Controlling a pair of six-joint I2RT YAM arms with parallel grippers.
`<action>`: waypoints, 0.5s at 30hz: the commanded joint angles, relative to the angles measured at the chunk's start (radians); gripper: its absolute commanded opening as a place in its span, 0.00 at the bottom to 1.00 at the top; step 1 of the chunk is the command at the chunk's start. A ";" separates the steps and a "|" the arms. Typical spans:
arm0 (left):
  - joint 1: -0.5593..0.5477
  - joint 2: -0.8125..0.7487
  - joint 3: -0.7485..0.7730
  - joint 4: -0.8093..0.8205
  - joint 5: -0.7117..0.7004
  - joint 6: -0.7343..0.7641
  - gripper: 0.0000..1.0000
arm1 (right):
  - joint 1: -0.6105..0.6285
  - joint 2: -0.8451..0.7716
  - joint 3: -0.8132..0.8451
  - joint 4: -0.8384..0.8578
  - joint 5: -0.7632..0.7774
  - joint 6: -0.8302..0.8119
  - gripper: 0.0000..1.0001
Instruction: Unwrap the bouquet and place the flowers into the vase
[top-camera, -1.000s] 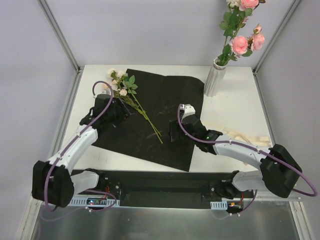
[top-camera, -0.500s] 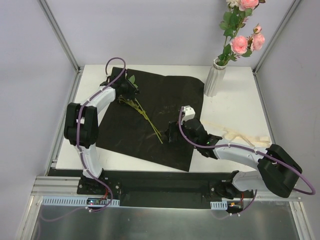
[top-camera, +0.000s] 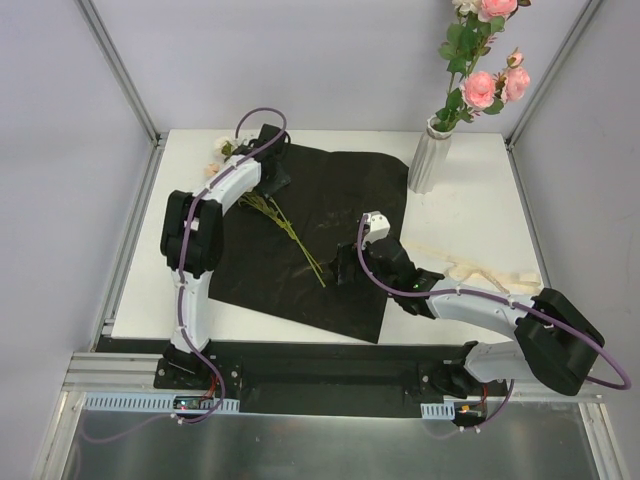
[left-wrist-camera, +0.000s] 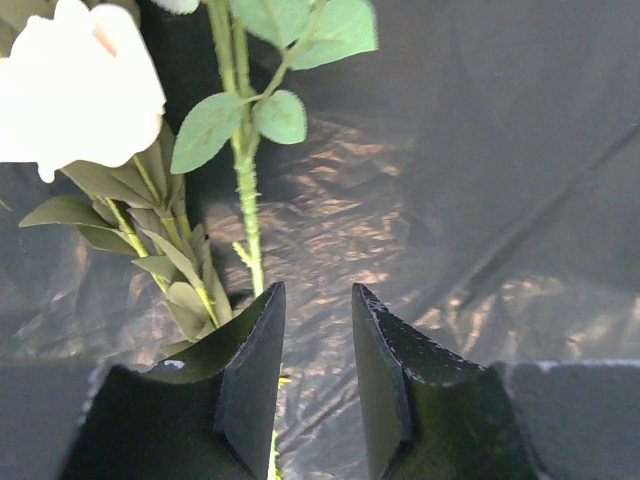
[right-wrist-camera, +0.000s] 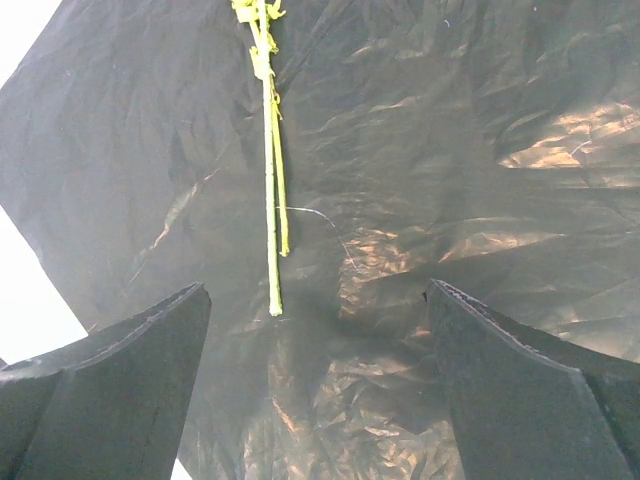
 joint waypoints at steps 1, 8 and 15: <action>-0.004 0.033 0.033 -0.104 -0.082 0.006 0.32 | 0.006 -0.031 -0.005 0.058 -0.010 -0.015 0.91; -0.031 0.066 0.050 -0.135 -0.112 -0.001 0.27 | 0.006 -0.041 -0.016 0.068 -0.020 -0.016 0.90; -0.033 0.098 0.059 -0.136 -0.102 -0.012 0.21 | 0.006 -0.050 -0.022 0.071 -0.020 -0.018 0.91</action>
